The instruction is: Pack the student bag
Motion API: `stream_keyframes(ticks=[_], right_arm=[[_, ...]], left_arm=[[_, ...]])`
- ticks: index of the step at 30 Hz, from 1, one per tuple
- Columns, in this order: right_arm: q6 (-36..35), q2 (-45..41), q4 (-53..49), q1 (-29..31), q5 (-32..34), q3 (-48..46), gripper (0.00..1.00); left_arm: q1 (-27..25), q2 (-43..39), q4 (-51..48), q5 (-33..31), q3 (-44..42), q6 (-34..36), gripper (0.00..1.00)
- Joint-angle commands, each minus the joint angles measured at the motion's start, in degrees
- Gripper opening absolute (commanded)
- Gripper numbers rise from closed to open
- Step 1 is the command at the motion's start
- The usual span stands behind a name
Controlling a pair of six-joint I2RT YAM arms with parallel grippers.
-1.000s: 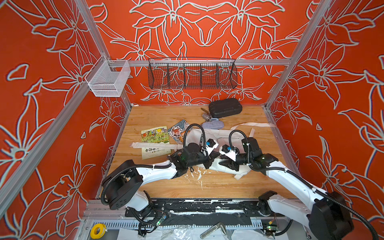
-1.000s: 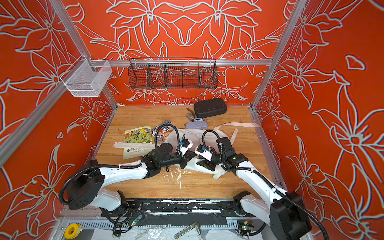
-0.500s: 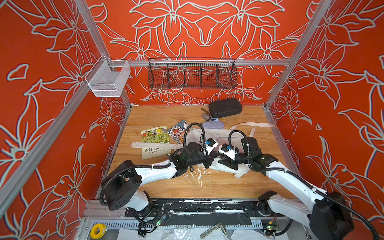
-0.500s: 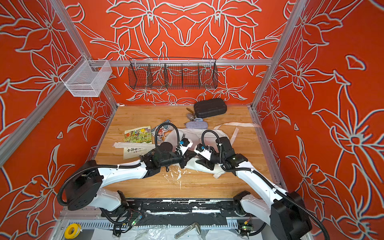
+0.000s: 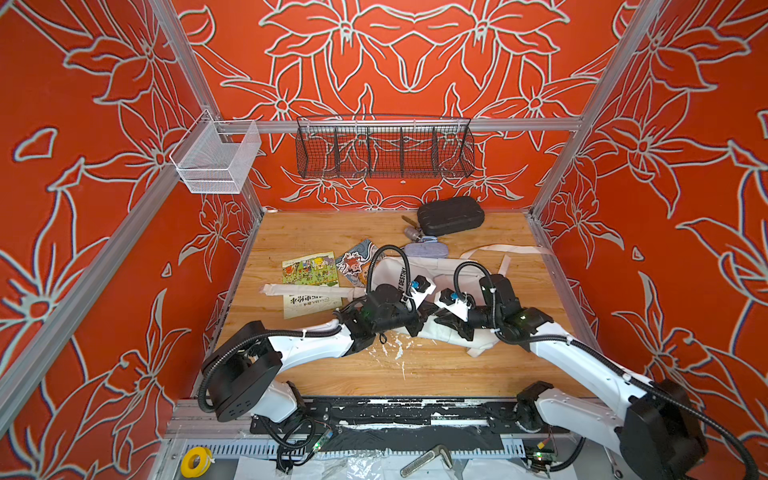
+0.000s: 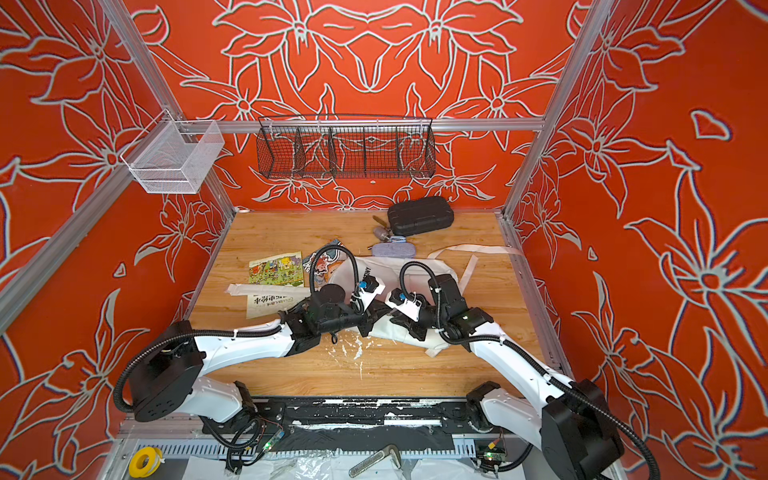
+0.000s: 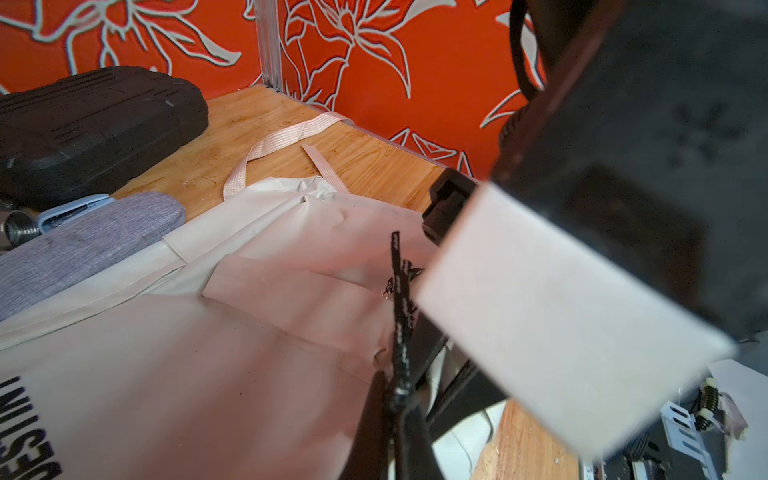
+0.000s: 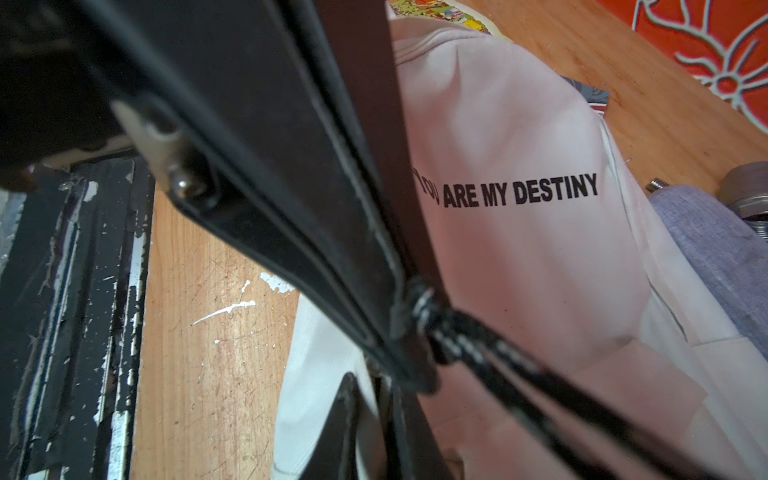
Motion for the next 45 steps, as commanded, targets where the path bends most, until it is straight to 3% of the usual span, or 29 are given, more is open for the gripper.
stream_keyframes(ticks=[1, 20, 27, 28, 30, 34, 41, 45], right_arm=[[-2.6, -1.3, -4.8, 0.3, 1.9, 1.5, 0.0], [-17.4, -5.9, -23.4, 0.2, 16.8, 2.2, 0.0], [-18.9, -8.6, -23.4, 0.5, 9.9, 0.2, 0.0], [-18.2, -9.1, -22.6, 0.6, 9.4, 0.1, 0.02], [-15.7, -10.2, -19.9, 0.7, 8.8, 0.1, 0.26], [-8.5, -10.2, -10.7, 1.7, 5.5, 0.7, 0.5], [-1.6, 1.8, -0.8, 10.8, 8.1, 5.9, 0.55], [3.1, 8.5, 5.5, 16.1, 13.7, 8.0, 0.55]], left_arm=[[1.6, -3.6, 0.7, -1.5, -0.1, 0.5, 0.0], [20.4, -14.4, -19.9, -0.4, -2.3, 7.4, 0.0], [22.9, -13.2, -23.5, 10.5, -0.3, 13.5, 0.0], [22.8, -13.2, -23.3, 12.5, -0.4, 13.8, 0.0], [22.5, -13.7, -22.6, 14.8, -1.0, 13.4, 0.0], [21.8, -14.9, -23.5, 14.9, -1.8, 14.0, 0.0], [20.5, -15.0, -23.5, 13.8, -2.7, 13.5, 0.0], [19.8, -15.1, -23.6, 13.1, -2.5, 13.2, 0.0]])
